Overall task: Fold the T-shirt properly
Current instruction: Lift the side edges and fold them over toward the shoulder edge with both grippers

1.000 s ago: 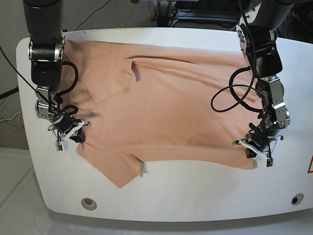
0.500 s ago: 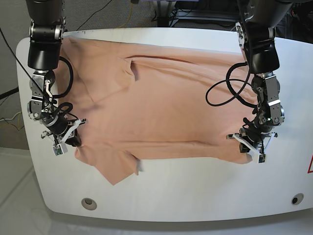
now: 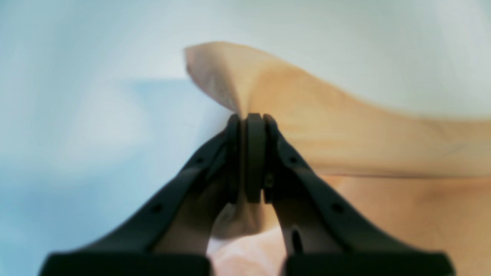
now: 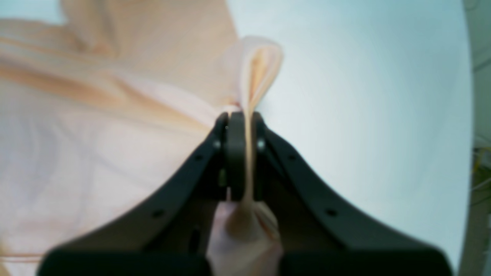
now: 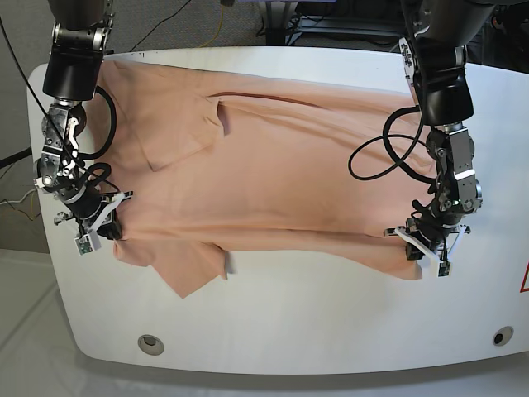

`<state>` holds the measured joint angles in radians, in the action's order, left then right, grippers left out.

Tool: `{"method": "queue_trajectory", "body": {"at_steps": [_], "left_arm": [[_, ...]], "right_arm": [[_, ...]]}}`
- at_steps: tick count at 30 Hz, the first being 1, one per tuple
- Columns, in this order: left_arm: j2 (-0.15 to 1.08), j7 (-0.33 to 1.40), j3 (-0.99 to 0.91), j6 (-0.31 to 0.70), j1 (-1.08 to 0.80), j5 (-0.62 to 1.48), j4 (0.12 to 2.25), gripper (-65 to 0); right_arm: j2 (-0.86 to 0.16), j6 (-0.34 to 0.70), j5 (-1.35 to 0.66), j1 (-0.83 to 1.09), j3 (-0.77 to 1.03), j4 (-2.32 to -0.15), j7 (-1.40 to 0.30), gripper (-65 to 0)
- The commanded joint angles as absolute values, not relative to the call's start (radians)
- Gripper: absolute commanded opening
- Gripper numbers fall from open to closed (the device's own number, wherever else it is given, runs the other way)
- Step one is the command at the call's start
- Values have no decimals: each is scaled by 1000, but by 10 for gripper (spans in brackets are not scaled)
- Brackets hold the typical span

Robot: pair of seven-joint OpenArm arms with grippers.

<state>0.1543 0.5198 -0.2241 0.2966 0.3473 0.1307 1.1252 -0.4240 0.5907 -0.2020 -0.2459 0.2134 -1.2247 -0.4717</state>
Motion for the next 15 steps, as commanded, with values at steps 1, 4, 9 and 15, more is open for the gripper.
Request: {"method": "queue_trajectory", "body": {"at_steps": [1, 4, 9, 15], "left_arm": [[185, 495, -225, 298, 377, 140, 1152, -636], [197, 495, -226, 298, 377, 140, 1171, -636], [199, 501, -226, 298, 357, 137, 1236, -636], [199, 572, -226, 298, 337, 137, 1322, -636]], "right_arm": [[-440, 587, -214, -259, 226, -1290, -472, -650], [-440, 587, -214, -234, 249, -1328, -492, -650], [-438, 587, -214, -188, 282, -1386, -496, -650], [-438, 587, -214, -143, 314, -1466, -562, -650]]}}
